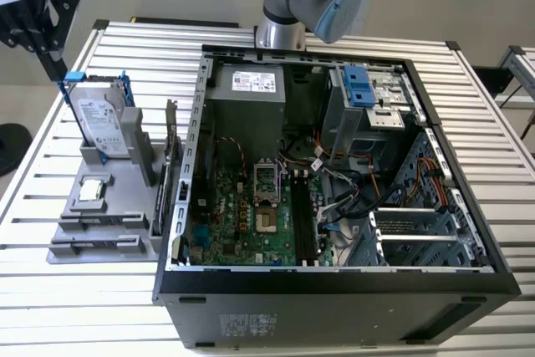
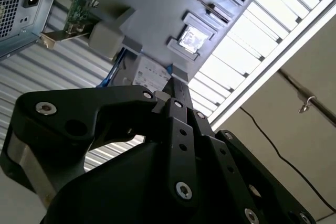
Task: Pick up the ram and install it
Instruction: 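Reach for the ram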
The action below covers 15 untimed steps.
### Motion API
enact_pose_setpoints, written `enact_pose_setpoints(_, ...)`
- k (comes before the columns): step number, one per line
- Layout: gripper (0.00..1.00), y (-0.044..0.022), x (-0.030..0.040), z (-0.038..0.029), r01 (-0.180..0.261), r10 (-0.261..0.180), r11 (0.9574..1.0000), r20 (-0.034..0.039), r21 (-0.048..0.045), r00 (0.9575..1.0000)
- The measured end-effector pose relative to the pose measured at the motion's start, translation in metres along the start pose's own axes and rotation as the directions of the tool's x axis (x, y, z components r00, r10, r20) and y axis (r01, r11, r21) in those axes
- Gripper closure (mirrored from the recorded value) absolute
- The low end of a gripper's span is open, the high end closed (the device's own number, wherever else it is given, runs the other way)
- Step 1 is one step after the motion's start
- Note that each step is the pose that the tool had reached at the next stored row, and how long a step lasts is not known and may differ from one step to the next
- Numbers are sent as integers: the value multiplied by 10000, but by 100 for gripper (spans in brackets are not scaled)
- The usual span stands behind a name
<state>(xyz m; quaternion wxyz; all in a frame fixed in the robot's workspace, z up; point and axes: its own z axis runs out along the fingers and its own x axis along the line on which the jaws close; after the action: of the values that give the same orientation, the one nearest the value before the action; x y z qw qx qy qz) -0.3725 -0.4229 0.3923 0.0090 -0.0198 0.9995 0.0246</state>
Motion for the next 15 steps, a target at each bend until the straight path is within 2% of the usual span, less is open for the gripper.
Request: enact_pose_setpoints(15,100,-51,2,-2,0,0,10000,1,-1,10000)
